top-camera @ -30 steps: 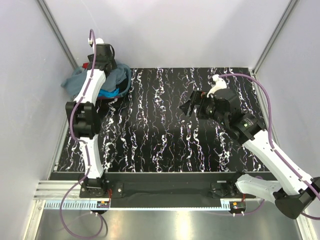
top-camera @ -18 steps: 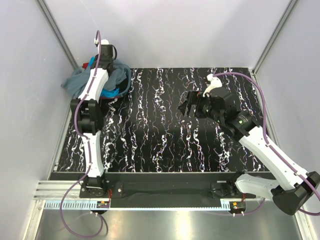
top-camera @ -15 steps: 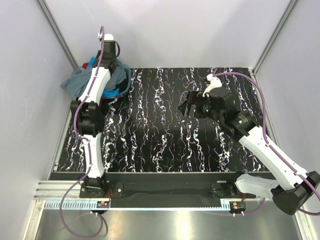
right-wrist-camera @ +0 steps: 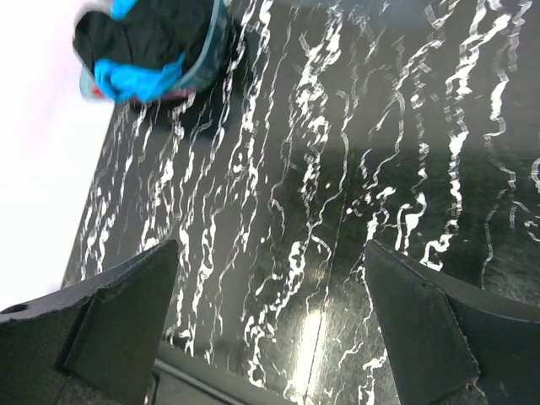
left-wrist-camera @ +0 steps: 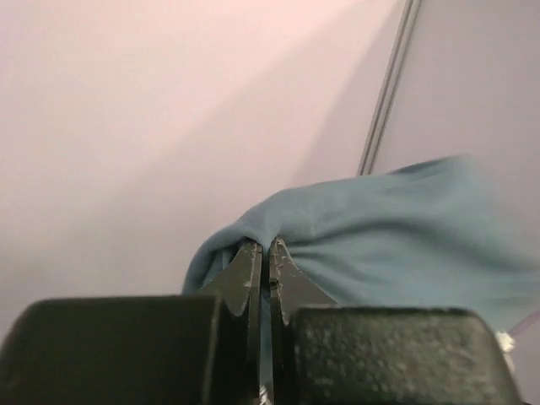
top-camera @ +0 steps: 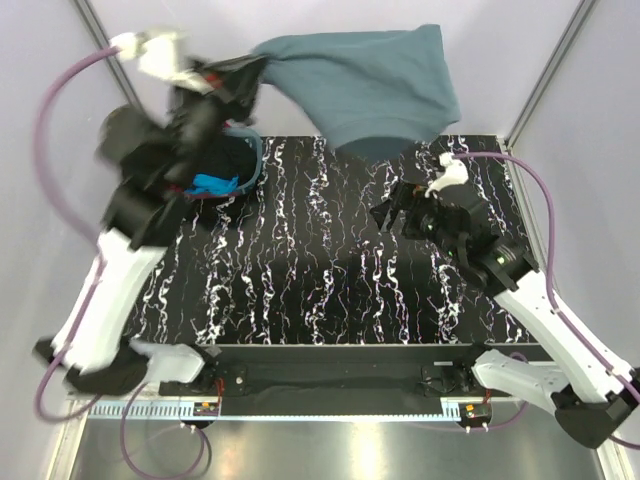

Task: Fold and stack the t-shirts
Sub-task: Move the tshirt to the center of the board

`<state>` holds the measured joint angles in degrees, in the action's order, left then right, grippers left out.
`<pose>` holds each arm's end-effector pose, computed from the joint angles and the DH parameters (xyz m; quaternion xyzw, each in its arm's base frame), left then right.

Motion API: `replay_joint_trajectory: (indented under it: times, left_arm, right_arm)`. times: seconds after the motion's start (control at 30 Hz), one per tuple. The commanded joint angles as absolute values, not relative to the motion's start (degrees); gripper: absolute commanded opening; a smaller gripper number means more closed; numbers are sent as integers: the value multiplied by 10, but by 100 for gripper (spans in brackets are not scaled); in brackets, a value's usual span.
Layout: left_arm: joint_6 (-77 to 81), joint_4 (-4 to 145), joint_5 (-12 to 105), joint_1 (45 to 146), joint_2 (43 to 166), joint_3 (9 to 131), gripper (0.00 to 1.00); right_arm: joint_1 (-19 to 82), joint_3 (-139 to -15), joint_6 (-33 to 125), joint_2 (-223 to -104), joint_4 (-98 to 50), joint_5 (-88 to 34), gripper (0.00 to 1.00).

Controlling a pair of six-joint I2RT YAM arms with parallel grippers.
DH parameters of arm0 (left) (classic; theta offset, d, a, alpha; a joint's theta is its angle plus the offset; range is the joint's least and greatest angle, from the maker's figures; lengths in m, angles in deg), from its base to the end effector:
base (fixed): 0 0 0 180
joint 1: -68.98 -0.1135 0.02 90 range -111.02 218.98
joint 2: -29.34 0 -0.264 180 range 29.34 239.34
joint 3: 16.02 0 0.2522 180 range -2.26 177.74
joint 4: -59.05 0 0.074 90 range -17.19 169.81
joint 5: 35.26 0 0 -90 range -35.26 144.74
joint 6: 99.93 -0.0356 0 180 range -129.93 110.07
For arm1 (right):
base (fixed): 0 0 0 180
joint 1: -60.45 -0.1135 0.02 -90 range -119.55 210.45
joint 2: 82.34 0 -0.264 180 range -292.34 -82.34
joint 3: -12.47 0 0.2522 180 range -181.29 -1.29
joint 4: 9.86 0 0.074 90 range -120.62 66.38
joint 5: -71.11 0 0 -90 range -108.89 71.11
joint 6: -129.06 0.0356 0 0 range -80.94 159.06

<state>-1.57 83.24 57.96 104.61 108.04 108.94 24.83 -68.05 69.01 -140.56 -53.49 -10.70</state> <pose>0.1996 -0.1406 0.5958 0.1090 0.5482 -0.2959 0.7746 0.1786 0.1217 0.3939 -0.0005 0.8246 0.2551 0.5049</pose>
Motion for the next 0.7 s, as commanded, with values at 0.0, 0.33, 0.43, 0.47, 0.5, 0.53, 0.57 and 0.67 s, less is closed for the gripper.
replay_joint_trajectory:
  times: [0.0,0.33,0.43,0.47,0.5,0.53,0.57,0.67]
  left_arm:
    - [83,770,525,1032,1040,963,0]
    - [184,897,593,1019,1063,697,65]
    - [201,947,553,993,1104,672,76]
    - [200,954,552,986,1107,661,79]
    - [195,970,577,979,1106,659,80]
    - [179,980,599,979,1102,659,81]
    - [169,990,617,979,1097,662,82]
    - [127,1021,636,980,1087,673,86]
  right_arm:
    - [249,-665,718,-1365,-550,-47,100]
    - [249,-589,761,-1256,-593,-14,100]
    - [249,-577,767,-1284,-605,3,100]
    - [249,-577,772,-1295,-611,11,100]
    - [249,-578,778,-1308,-618,26,100]
    - [249,-580,788,-1336,-620,33,100]
    - [249,-588,792,-1353,-621,43,100]
    - [270,-610,790,-1433,-625,35,100]
